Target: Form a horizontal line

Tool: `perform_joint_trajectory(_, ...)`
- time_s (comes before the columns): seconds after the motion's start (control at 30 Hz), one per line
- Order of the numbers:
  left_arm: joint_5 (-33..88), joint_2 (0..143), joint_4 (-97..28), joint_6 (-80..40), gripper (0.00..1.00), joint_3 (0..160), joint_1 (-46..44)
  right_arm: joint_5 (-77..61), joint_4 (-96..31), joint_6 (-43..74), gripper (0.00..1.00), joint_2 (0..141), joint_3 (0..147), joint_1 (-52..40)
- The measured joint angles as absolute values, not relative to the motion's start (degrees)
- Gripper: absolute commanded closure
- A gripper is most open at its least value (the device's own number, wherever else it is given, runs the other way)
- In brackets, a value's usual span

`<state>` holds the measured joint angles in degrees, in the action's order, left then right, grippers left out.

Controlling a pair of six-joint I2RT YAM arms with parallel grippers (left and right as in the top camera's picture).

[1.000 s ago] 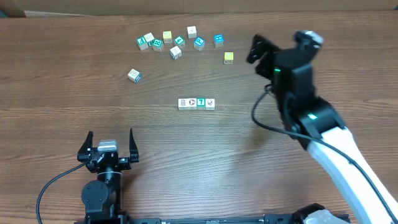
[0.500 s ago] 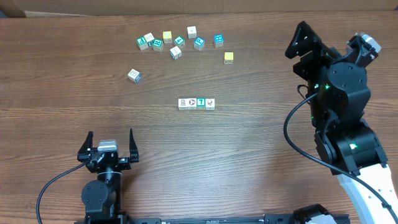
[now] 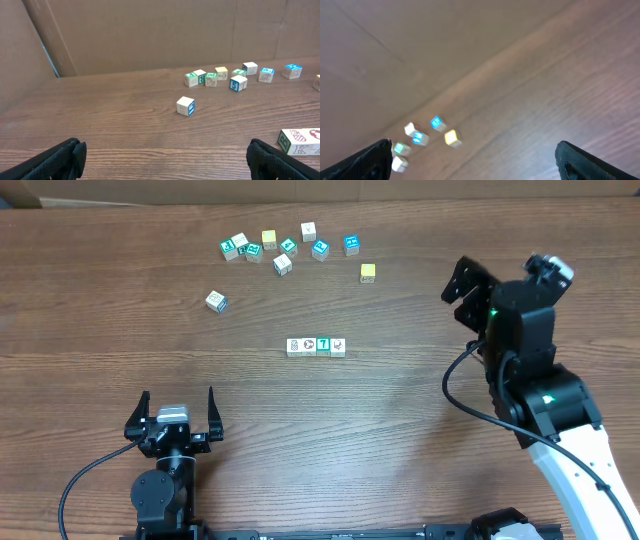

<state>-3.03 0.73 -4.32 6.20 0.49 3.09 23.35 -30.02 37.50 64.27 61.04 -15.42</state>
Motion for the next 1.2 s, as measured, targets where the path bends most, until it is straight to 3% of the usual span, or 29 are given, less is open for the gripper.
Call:
perform_joint_trajectory(0.17, -3.05, 0.73, -4.32, 6.2, 0.0, 0.49, 3.09, 23.38, -28.73, 37.52, 0.0, 57.89, 52.66, -15.42)
perform_joint_trajectory(0.4, -3.05, 0.73, -4.34, 6.2, 0.0, 0.49, 3.09, 23.4, -27.35, 37.5, 0.0, 37.36, 35.94, -15.42)
perform_joint_trajectory(0.67, -3.05, 0.73, -4.32, 6.2, 0.0, 0.49, 3.09, 23.4, -23.57, 37.5, 0.0, 17.67, 27.94, -12.32)
perform_joint_trajectory(0.9, -3.05, 0.75, -4.32, 6.2, 0.0, 0.49, 3.09, 23.42, -20.88, 37.5, 0.0, 6.66, 20.29, -6.66)
perform_joint_trajectory(1.2, -3.05, 0.75, -4.32, 6.2, 0.0, 0.49, 3.09, 23.4, -10.94, 37.52, 0.0, 1.67, 16.12, -6.33)
